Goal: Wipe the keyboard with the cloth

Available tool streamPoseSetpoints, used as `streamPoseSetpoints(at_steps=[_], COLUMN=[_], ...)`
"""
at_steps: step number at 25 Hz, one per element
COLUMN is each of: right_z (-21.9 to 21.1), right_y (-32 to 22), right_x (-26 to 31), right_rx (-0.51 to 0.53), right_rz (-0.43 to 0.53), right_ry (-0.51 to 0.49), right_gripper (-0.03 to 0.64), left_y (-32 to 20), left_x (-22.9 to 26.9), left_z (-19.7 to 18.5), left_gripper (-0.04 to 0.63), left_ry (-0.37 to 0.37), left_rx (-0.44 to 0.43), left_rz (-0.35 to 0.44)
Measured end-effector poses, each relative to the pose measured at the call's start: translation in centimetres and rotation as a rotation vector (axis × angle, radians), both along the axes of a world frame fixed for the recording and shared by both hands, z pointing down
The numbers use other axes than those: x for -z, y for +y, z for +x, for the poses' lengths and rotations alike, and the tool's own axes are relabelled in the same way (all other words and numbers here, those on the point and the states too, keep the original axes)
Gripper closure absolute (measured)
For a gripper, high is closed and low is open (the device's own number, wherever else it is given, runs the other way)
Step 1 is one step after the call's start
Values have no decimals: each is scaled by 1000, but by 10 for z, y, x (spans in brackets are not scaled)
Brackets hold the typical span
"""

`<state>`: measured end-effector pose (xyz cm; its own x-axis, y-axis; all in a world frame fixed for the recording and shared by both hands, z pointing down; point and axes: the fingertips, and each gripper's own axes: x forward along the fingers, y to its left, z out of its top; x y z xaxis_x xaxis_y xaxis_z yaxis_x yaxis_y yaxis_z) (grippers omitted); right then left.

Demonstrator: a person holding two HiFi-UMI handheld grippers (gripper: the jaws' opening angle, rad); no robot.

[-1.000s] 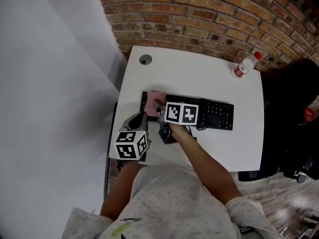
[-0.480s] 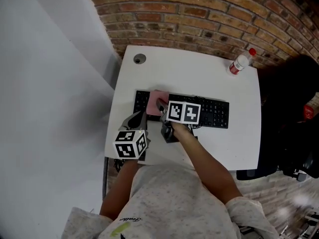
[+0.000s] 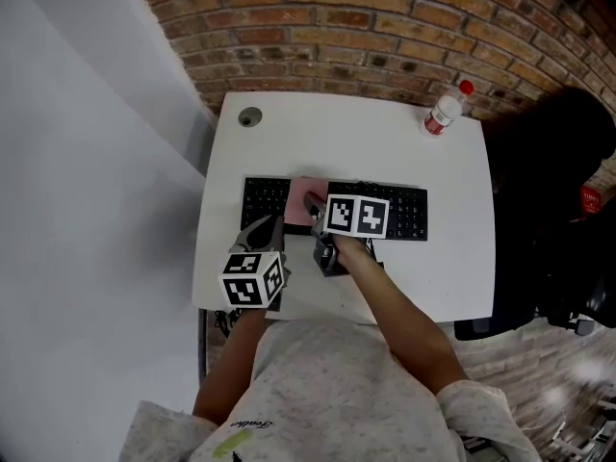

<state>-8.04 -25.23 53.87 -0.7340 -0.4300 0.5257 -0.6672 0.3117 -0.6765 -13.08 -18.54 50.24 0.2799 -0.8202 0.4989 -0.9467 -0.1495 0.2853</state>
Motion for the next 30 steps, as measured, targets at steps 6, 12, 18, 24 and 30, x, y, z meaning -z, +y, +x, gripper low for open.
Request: streamPoseSetpoints(at_steps=[6,12,18,24,30], right_z=[30,56,74,94,114], right_y=[-4,-6,-8,-13,-16], right_x=[3,5,10,11,12], right_rx=[-34,-49,-42,-62,-75], right_rz=[3,2,-2,5,6], right_ry=[14,37,56,76,63], right_gripper=[606,606,606,606,604], left_y=[-9,-11,-13,-15,-21], left_x=[1,-1,3,2,3], left_z=[28,50,61,69,83], left_gripper=[604,604,604,604,604], left_ry=[2,13,13,6,-1], left_rx=[-56,-90,-98,-110,-130], left_rz=[13,15,25,25,25])
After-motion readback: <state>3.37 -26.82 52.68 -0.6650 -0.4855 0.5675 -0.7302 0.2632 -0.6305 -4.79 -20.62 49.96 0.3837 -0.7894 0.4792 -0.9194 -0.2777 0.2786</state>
